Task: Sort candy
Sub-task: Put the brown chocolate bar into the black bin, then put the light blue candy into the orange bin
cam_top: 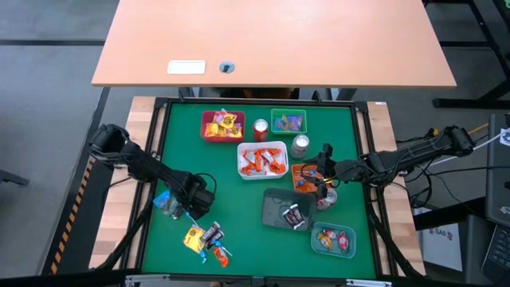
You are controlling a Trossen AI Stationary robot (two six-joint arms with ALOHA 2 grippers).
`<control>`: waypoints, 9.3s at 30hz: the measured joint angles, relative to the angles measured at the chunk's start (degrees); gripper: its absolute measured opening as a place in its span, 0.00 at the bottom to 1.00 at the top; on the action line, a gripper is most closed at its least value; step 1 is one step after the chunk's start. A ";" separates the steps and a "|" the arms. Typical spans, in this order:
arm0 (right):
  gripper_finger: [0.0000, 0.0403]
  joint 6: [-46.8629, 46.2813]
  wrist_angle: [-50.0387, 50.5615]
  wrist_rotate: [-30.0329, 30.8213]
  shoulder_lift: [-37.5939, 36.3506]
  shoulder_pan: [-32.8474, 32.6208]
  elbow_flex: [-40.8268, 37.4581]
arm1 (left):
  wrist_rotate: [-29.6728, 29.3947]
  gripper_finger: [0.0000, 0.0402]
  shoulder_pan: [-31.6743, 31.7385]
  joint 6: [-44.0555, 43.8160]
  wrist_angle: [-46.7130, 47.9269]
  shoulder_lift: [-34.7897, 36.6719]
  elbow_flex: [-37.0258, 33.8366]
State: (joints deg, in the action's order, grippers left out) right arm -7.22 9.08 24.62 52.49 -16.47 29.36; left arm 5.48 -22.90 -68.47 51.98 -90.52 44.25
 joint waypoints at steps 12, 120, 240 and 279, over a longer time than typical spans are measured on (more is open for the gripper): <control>0.60 0.02 0.00 0.04 0.00 -0.02 0.00 | 0.02 0.14 0.00 0.08 -1.65 0.24 -0.11; 0.60 -6.03 -17.07 -22.70 0.17 -0.02 0.02 | -9.09 0.37 -11.47 70.68 -16.63 6.54 1.82; 0.60 4.22 -49.45 -9.07 26.97 -0.02 10.88 | -11.37 0.00 13.62 58.51 -96.83 6.51 -6.27; 0.16 4.72 -57.22 -7.51 34.91 0.00 14.73 | -11.34 0.00 13.51 58.51 -99.35 6.51 -6.25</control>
State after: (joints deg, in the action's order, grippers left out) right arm -2.50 -48.14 17.11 87.39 -16.47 44.10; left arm -5.87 -9.39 -9.96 -47.37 -84.01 38.00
